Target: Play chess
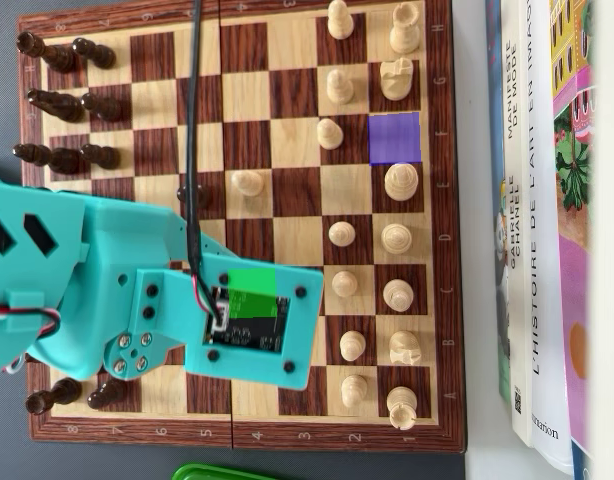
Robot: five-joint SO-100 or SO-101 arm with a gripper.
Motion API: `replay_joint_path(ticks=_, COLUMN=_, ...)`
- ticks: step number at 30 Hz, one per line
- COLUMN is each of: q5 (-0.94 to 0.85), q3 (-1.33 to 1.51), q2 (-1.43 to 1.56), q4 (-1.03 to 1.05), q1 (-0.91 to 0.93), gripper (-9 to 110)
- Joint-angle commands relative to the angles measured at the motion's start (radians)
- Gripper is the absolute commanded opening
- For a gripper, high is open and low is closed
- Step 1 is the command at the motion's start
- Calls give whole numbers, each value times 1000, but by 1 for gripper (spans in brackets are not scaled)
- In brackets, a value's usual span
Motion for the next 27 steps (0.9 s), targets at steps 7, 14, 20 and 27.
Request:
replay_joint_path(ticks=7, q5=-37, q3=-25, q2=-49, q4=-12, q1=51, gripper=9)
replay_joint_path(ticks=14, q5=-44, q3=-17, q2=-77, q4=-72, q1=54, gripper=9)
replay_joint_path(ticks=20, q5=-44, q3=-20, q2=-103, q4=-71, q1=51, gripper=9)
replay_joint_path(ticks=27, q5=-44, q3=-14, q2=-103, q4=-71, q1=44, gripper=9)
